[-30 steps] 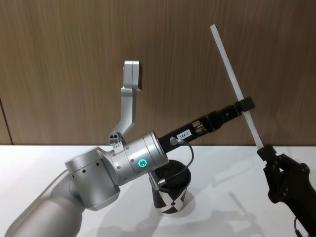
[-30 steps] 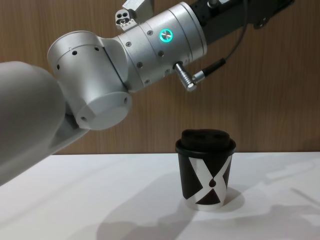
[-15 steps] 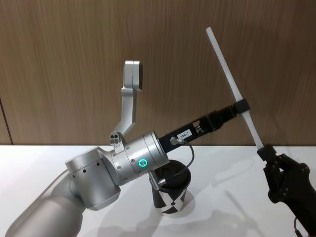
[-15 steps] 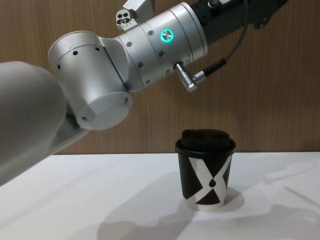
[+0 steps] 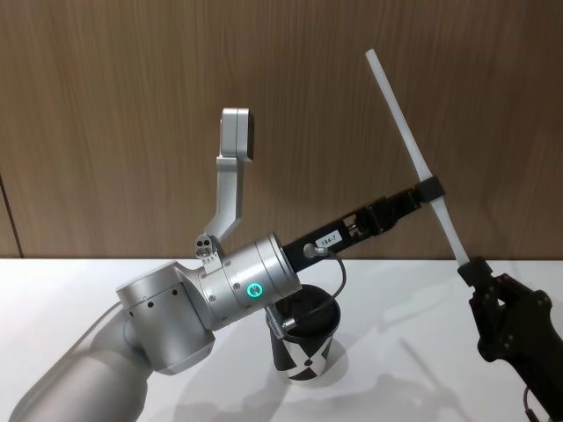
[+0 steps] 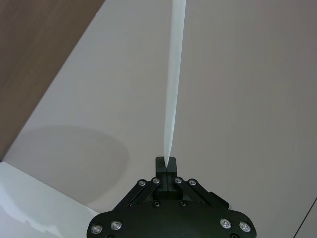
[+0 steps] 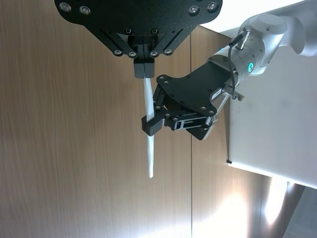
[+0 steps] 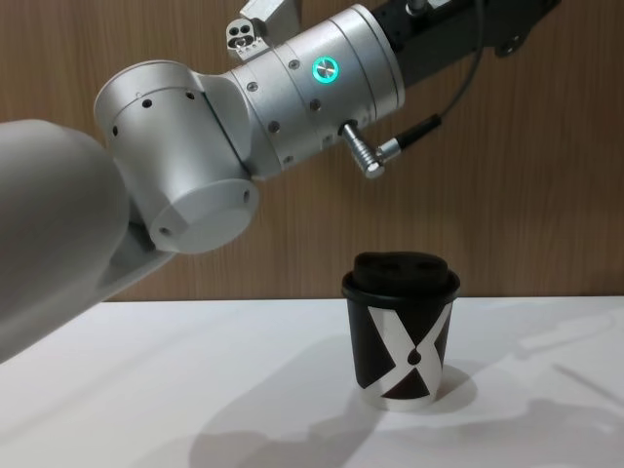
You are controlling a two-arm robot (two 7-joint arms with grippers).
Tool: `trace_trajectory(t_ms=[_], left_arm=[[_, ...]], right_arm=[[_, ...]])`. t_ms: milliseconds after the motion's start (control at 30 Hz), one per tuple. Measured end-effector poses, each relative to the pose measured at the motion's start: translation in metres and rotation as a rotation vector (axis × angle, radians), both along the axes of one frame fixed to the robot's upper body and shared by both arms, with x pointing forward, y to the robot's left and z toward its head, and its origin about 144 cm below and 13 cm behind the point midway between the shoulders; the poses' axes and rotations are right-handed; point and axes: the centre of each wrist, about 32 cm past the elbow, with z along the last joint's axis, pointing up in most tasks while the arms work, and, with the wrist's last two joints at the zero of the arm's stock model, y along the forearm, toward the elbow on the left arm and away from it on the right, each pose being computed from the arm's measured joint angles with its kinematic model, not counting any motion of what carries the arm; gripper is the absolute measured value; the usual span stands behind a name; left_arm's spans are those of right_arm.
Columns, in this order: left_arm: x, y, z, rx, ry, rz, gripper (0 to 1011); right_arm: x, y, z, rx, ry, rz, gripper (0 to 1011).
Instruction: Pick up the straw with one hand, pass it to the other hand, and insert it into the cup.
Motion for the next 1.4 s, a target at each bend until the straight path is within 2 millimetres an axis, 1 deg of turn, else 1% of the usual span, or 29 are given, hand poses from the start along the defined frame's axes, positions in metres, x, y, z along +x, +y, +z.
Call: trace_trajectory(t_ms=[67,133,167,233,267,333,500,533,567,600,667,700,767,867,900,967,1000,1100,1133,1200,1400], left_arm=[[0.0,0.0,0.0,0.0,0.0,0.0,0],[0.0,0.0,0.0,0.0,0.0,0.0,0],[0.0,0.0,0.0,0.0,0.0,0.0,0],[0.0,0.0,0.0,0.0,0.0,0.0,0],[0.0,0.0,0.0,0.0,0.0,0.0,0],[0.0,0.0,0.0,0.0,0.0,0.0,0],[0.0,0.0,0.0,0.0,0.0,0.0,0],[0.0,0.0,0.0,0.001,0.0,0.0,0],[0.0,0.0,0.0,0.001,-0.001,0.0,0],[0.0,0.001,0.0,0.004,-0.002,0.003,0],[-0.001,0.001,0.0,0.008,-0.007,0.008,0],[-0.001,0.002,0.001,0.011,-0.009,0.011,0],[-0.003,0.004,0.002,0.026,-0.021,0.026,0],[-0.005,0.008,0.003,0.052,-0.04,0.052,0],[-0.005,0.009,0.004,0.059,-0.046,0.057,0],[-0.007,0.012,0.006,0.08,-0.063,0.079,0],[-0.008,0.013,0.006,0.09,-0.07,0.09,0],[-0.012,0.018,0.009,0.12,-0.097,0.124,0],[-0.014,0.021,0.011,0.138,-0.113,0.146,0],[-0.015,0.023,0.012,0.153,-0.127,0.164,0],[-0.023,0.033,0.019,0.215,-0.19,0.249,0]], right_arm=[[0.0,0.0,0.0,0.0,0.0,0.0,19],[0.0,0.0,0.0,0.0,0.0,0.0,62],[0.0,0.0,0.0,0.0,0.0,0.0,105],[0.0,0.0,0.0,0.0,0.0,0.0,142],[0.0,0.0,0.0,0.0,0.0,0.0,196],[0.0,0.0,0.0,0.0,0.0,0.0,230],[0.0,0.0,0.0,0.0,0.0,0.0,410],[0.0,0.0,0.0,0.0,0.0,0.0,425],[0.0,0.0,0.0,0.0,0.0,0.0,469],[0.0,0.0,0.0,0.0,0.0,0.0,483],[0.0,0.0,0.0,0.0,0.0,0.0,570],[0.0,0.0,0.0,0.0,0.0,0.0,591],[0.0,0.0,0.0,0.0,0.0,0.0,671],[0.0,0.0,0.0,0.0,0.0,0.0,728],[0.0,0.0,0.0,0.0,0.0,0.0,786],[0.0,0.0,0.0,0.0,0.0,0.0,821],[0.0,0.0,0.0,0.0,0.0,0.0,869],[0.0,0.0,0.0,0.0,0.0,0.0,918],[0.0,0.0,0.0,0.0,0.0,0.0,968],[0.0,0.0,0.0,0.0,0.0,0.0,998],[0.0,0.0,0.0,0.0,0.0,0.0,1001]])
